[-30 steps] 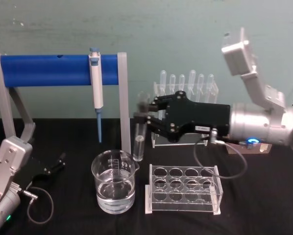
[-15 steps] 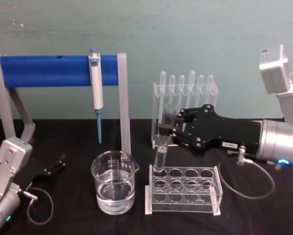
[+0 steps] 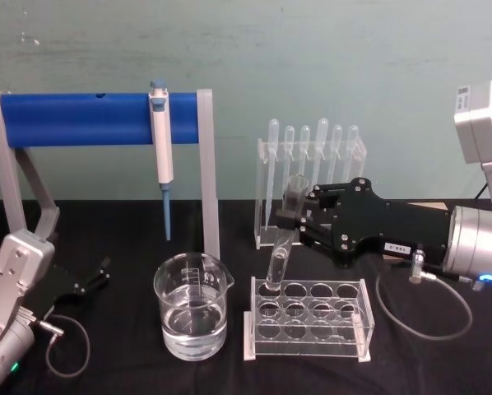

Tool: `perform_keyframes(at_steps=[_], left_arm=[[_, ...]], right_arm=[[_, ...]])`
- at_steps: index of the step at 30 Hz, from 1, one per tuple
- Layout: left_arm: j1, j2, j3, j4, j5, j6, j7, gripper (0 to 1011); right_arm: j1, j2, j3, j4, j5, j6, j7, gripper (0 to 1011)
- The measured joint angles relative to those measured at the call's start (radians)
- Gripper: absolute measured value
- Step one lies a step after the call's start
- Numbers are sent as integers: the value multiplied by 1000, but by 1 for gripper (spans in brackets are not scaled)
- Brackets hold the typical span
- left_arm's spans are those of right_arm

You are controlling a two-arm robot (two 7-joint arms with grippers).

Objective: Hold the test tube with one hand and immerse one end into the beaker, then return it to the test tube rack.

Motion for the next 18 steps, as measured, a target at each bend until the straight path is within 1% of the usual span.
perform_keyframes(at_steps=[18], left_arm=[[0,0,0,0,0,0,0,1000]], right_arm=[[-25,-5,14,0,-10,-11,-2,224]])
